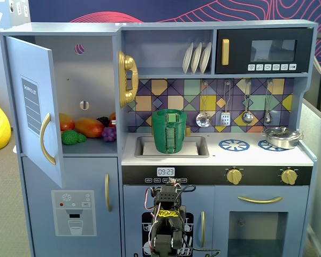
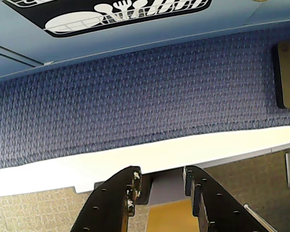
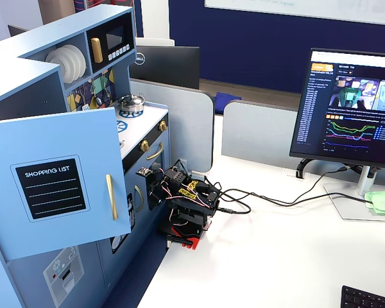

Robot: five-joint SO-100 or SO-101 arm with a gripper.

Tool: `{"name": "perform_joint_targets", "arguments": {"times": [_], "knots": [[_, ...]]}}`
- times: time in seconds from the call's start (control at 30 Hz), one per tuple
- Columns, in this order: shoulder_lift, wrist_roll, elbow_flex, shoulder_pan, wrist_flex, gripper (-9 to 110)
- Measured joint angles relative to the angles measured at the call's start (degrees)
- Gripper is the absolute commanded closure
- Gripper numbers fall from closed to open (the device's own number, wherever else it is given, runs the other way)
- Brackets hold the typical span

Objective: Take off the lid from the green recipient and place it on the counter

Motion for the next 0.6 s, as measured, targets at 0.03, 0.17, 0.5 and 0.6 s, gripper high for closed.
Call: {"name": "perform_joint_targets", "arguments": {"times": [0.03, 0.17, 0.5, 0.6], "knots": [[0.0, 0.0, 0.0, 0.0, 0.0, 101], [0.0, 0.0, 0.0, 0.0, 0.0, 101], [0.0, -0.2, 0.0, 0.1, 0.0, 101], [-0.3, -0.5, 0.4, 1.2, -2.1, 101]]}}
